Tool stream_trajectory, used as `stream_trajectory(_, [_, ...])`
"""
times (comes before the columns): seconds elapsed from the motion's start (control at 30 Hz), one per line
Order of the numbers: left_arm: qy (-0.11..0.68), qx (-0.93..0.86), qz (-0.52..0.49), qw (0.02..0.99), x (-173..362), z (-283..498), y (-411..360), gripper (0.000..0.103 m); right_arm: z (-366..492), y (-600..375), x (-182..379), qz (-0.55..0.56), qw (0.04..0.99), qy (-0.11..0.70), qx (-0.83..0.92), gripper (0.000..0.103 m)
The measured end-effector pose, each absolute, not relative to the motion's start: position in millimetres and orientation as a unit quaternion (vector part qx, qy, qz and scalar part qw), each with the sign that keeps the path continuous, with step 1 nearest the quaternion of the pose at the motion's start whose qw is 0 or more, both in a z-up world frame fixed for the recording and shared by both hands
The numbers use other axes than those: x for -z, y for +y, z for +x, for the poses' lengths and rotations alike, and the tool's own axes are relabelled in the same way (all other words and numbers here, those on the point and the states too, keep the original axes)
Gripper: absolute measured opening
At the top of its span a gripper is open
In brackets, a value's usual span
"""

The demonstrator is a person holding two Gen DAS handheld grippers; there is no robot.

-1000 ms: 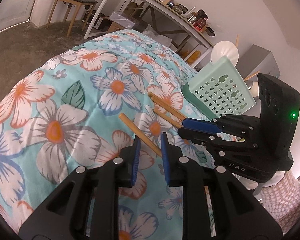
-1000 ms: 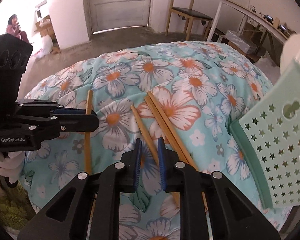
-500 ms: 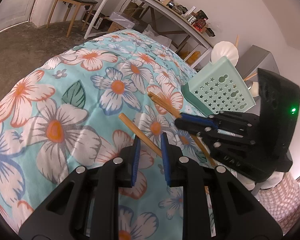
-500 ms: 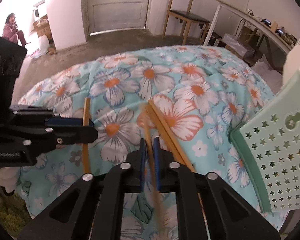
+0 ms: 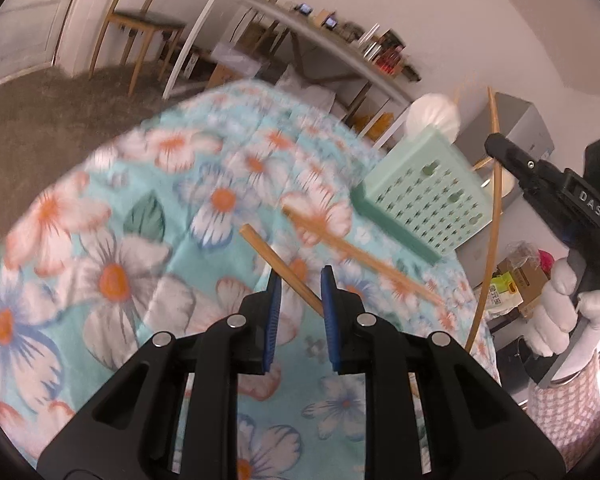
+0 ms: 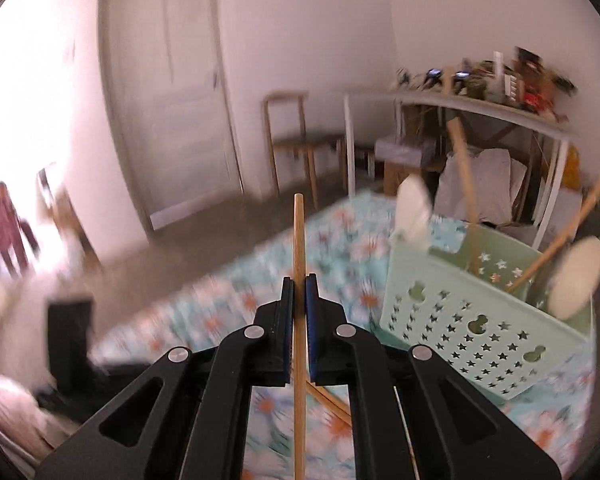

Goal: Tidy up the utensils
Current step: 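Lift the held chopsticks up with both tools, then carry both held chopsticks upright over the mint-green caddy with both tools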

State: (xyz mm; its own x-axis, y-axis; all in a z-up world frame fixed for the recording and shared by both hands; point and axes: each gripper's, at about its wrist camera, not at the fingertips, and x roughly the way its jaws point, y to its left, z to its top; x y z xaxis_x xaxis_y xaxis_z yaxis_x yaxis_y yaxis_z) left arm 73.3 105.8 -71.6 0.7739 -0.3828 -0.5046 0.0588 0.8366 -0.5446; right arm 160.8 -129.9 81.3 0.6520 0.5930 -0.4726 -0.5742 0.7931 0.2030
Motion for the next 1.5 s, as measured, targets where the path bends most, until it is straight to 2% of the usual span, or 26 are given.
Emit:
stream_trajectory(0.27, [0.217,0.115,-0.195,0.950,1,58,100,0.012,157,-155,-85,0.091,0.917,0.231,-0.313,0.006])
stream_trajectory(0.5, [0.182,0.117,-0.135,0.967,-40,57,82,0.009,150,-180,-79,0.114,0.923,0.219,-0.295,0.006])
stream_trajectory(0.77, [0.219,0.086,-0.052,0.971,-47,78,46,0.010,137,-214,-60,0.129,0.929,0.229,-0.261,0.006])
stream_trajectory(1.03, [0.262,0.052,-0.017,0.964,-47,102,31,0.011,128,-239,-48,0.144,0.929,0.242,-0.238,0.006])
stream_trajectory(1.5, [0.270,0.031,0.024,0.962,-49,104,17,0.012,111,-250,-54,0.126,0.937,0.236,-0.225,0.006])
